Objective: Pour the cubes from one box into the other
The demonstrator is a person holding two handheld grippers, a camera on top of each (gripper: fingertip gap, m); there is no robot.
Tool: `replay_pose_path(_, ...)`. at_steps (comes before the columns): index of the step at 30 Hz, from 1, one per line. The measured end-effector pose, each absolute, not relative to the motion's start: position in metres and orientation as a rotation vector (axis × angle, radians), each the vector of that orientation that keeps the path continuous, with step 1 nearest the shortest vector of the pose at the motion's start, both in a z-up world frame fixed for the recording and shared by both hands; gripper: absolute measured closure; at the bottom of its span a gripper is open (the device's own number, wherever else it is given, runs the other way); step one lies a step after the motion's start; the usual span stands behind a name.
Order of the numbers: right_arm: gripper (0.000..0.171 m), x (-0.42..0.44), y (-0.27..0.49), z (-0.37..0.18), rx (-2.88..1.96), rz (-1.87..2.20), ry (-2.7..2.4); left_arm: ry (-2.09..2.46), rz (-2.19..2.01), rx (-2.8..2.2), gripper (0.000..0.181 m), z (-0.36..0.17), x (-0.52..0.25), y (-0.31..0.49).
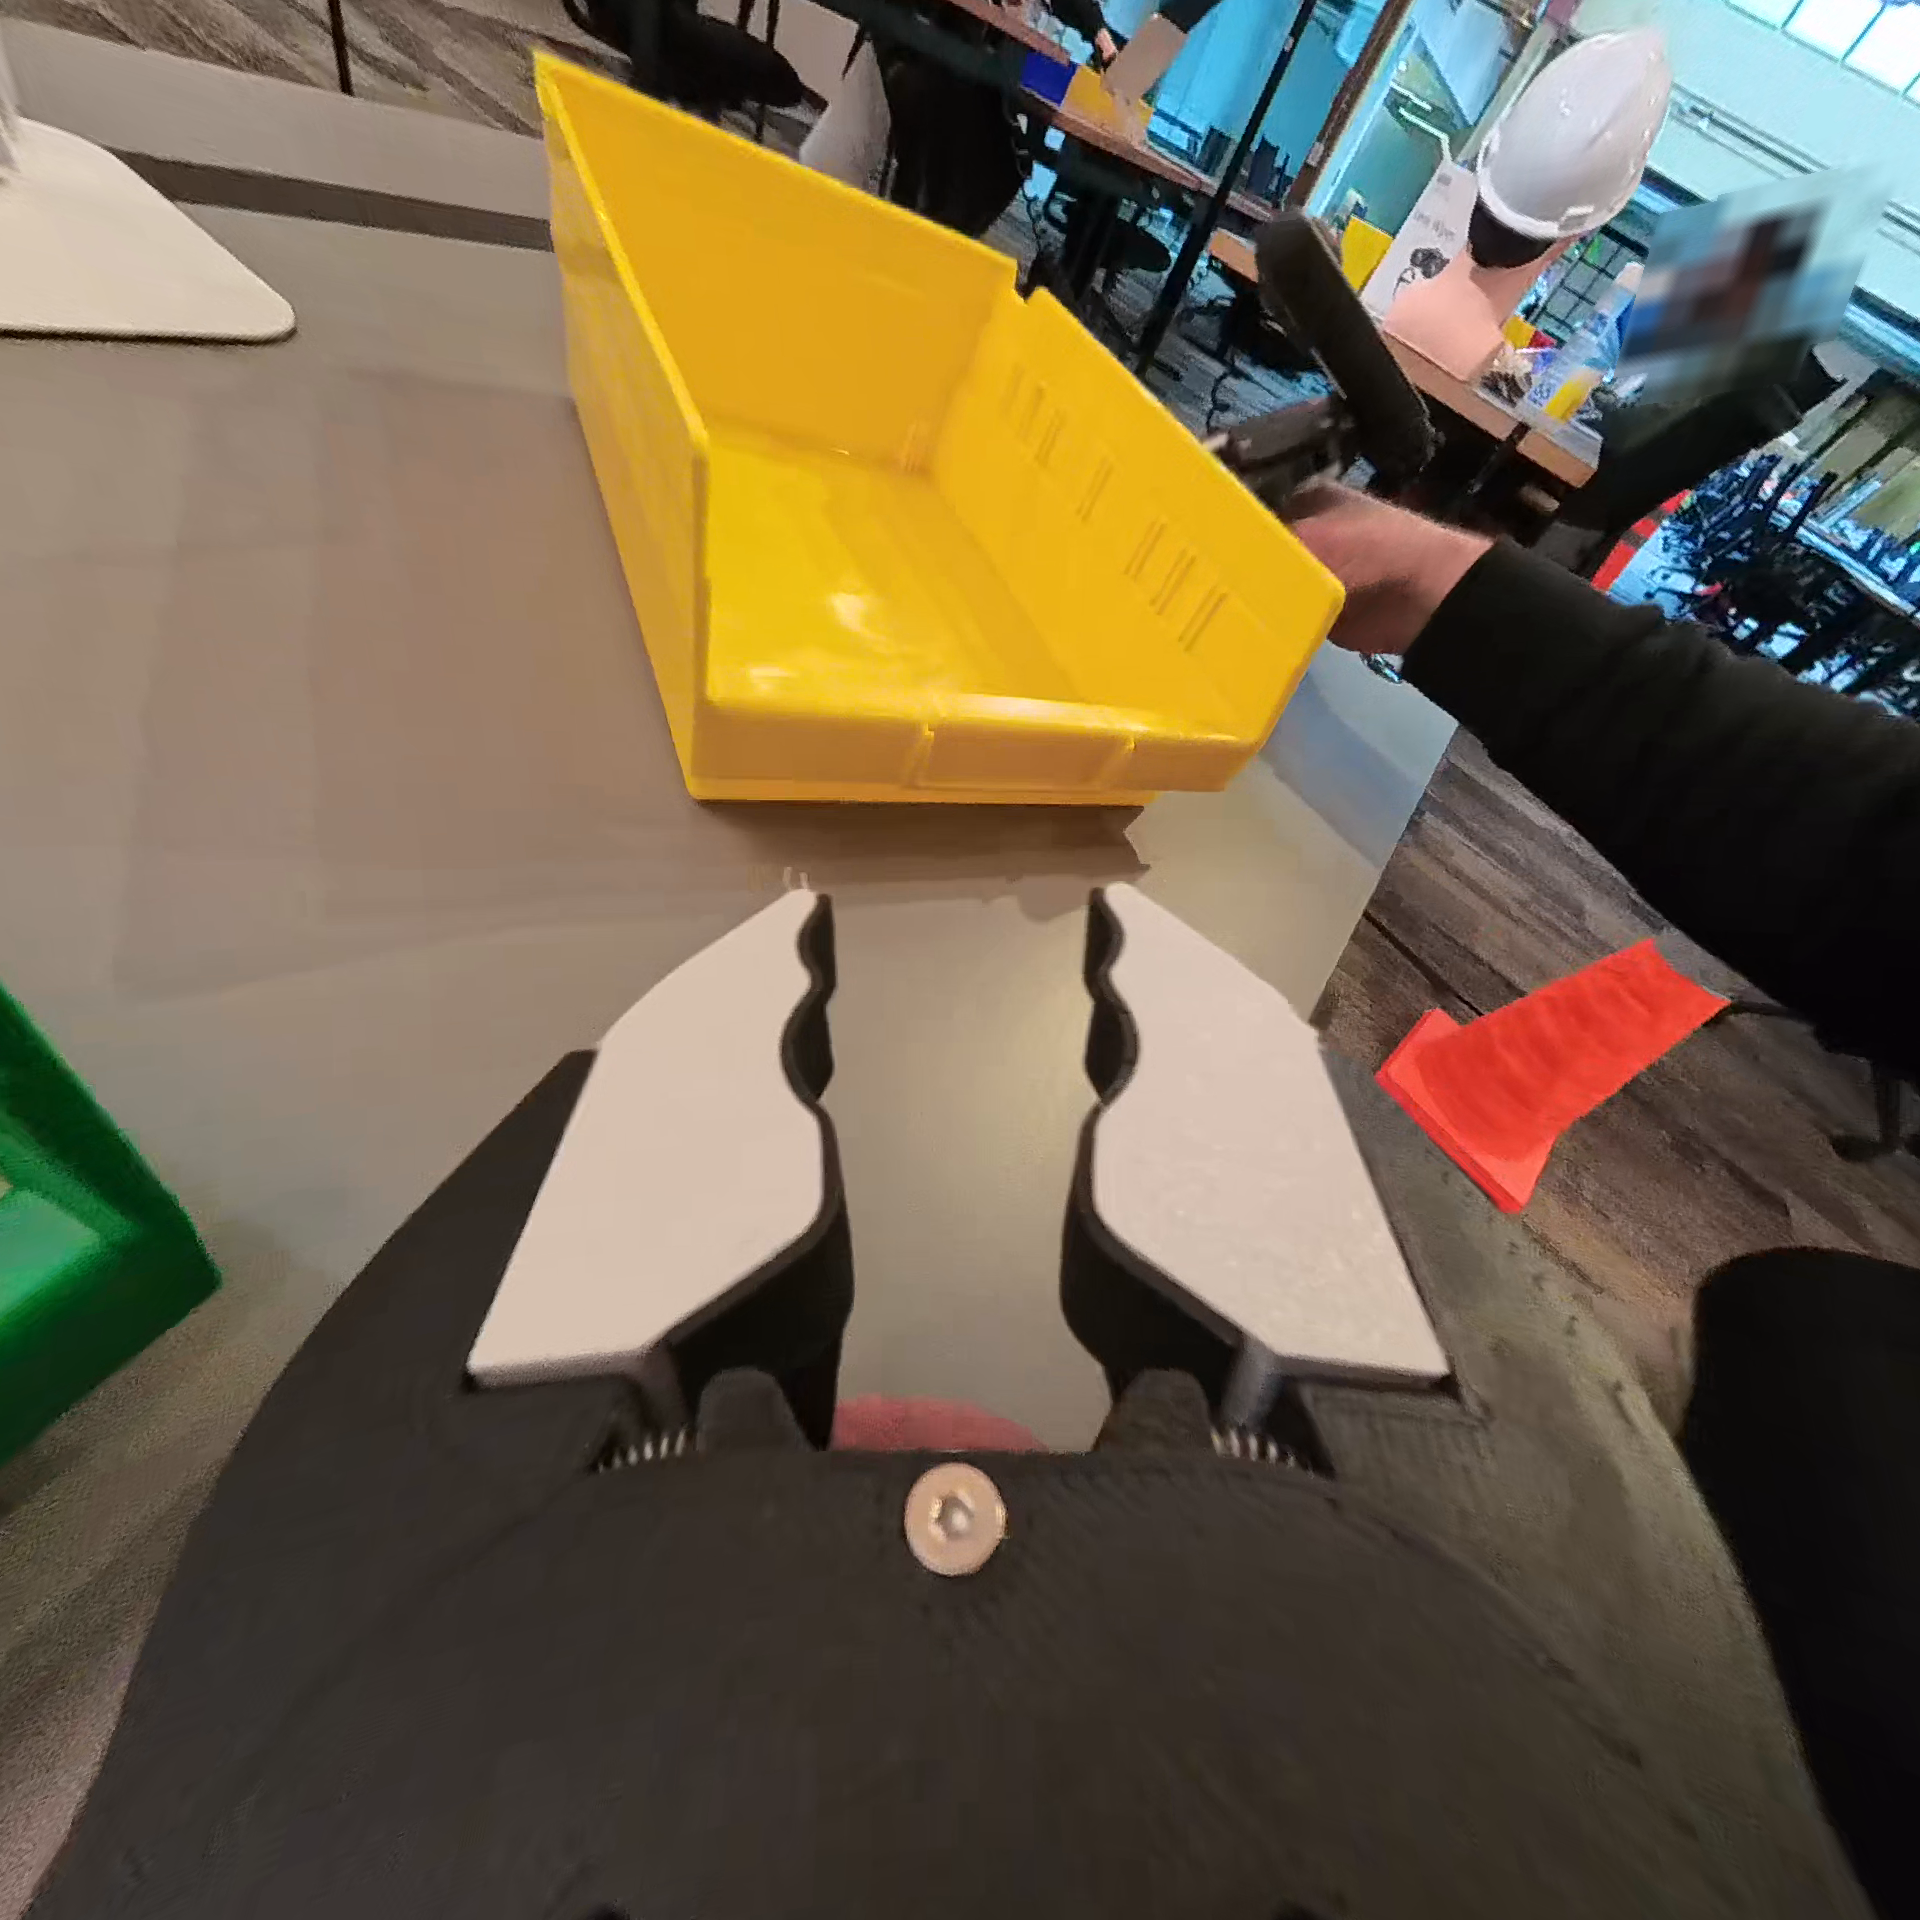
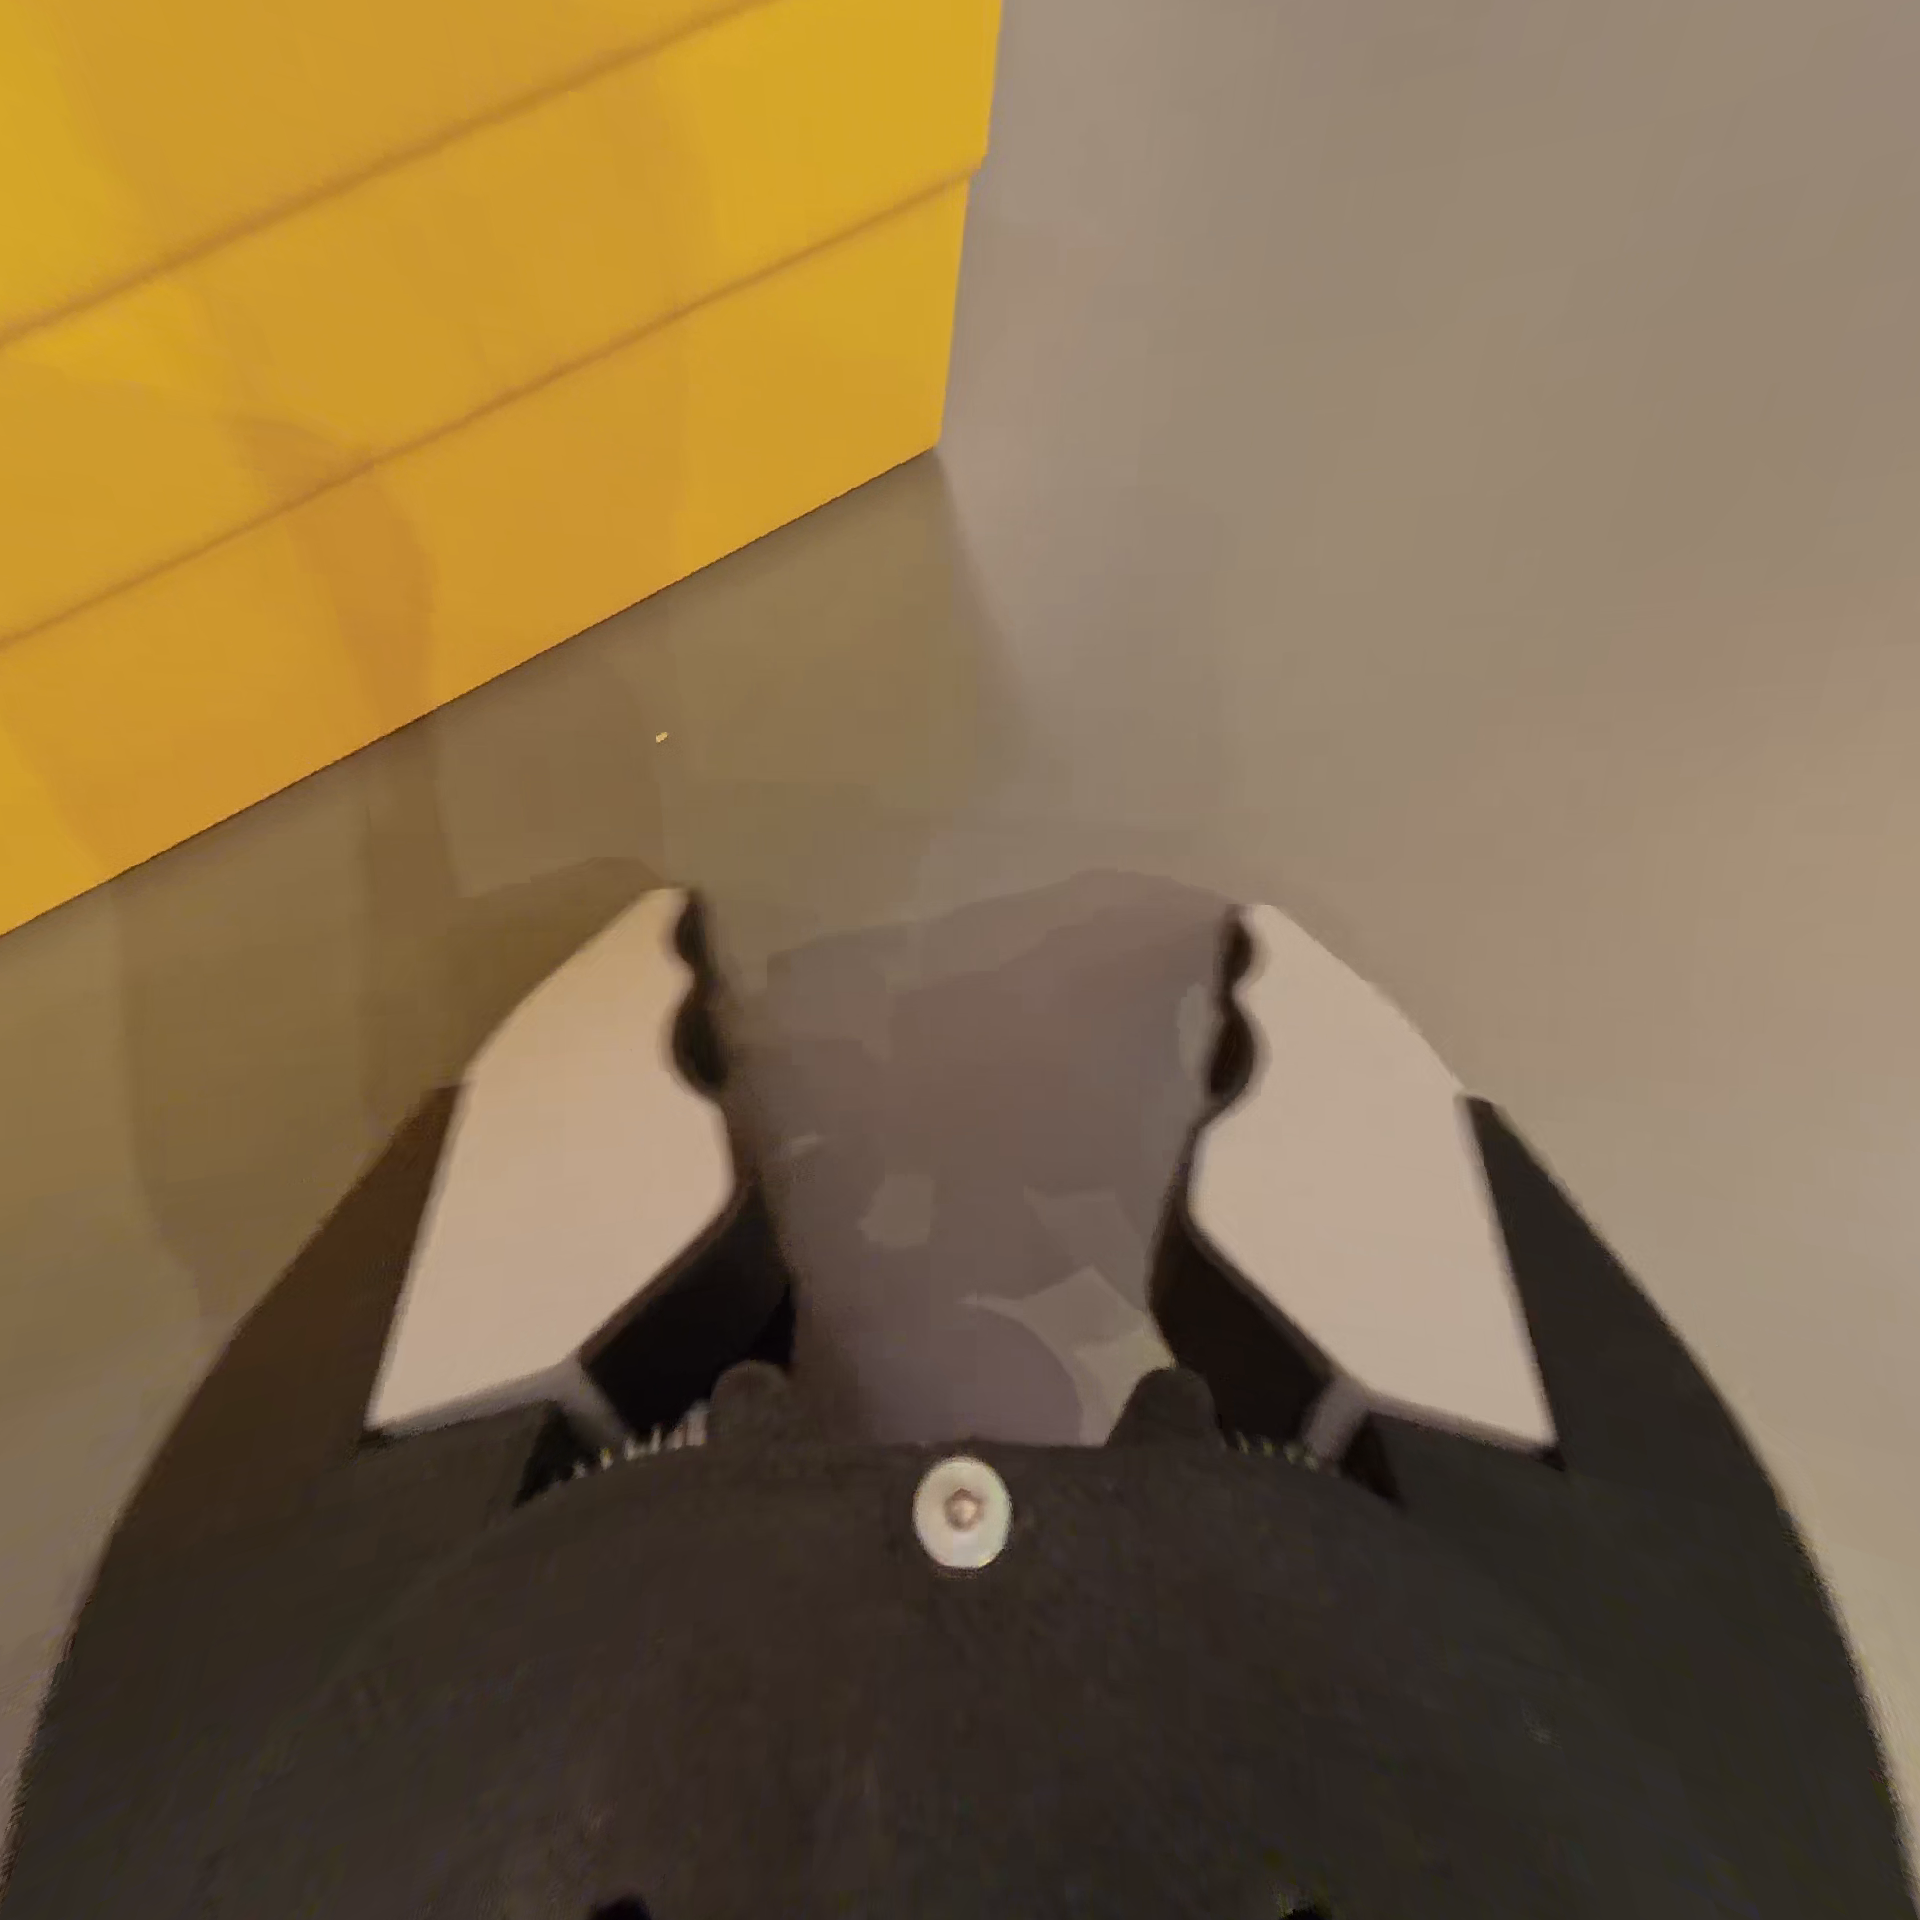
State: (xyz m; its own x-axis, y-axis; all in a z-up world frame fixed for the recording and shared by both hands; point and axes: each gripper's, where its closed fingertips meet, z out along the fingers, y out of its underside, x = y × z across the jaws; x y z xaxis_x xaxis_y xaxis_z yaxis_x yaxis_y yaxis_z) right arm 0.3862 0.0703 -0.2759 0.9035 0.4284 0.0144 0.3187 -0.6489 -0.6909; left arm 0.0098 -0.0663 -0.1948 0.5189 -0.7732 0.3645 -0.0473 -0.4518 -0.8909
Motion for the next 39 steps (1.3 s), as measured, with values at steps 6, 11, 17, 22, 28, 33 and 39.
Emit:
replay_pose_path(6,0.125,0.389,0.069,-0.267,-2.348,0.368,-0.358,0.552,-1.0,-1.748,0.158,-0.155,-0.001,-0.041)
replay_pose_path(11,0.078,0.341,0.064,-0.222,-2.227,0.648,-0.152,0.629,-0.859,-1.783,0.093,-0.133,0.018,-0.003)
replay_pose_path(17,0.086,0.287,0.031,-0.173,-2.169,0.669,-0.279,0.694,-0.797,-1.905,0.088,-0.141,0.054,0.046)
replay_pose_path(22,0.082,0.271,0.017,-0.157,-2.096,0.845,-0.144,0.585,-0.932,-2.061,0.088,-0.179,0.074,0.06)
replay_pose_path(28,0.087,0.222,-0.002,-0.182,-2.204,0.804,-0.314,0.573,-1.101,-2.089,0.109,-0.189,0.083,0.028)
replay_pose_path(33,0.107,0.229,0.0,-0.188,-2.269,0.717,-0.382,0.575,-1.021,-2.079,0.114,-0.189,0.082,0.014)
replay_pose_path(39,0.126,0.233,0.003,-0.192,-2.284,0.787,-0.378,0.62,-1.07,-2.106,0.099,-0.184,0.082,-0.015)
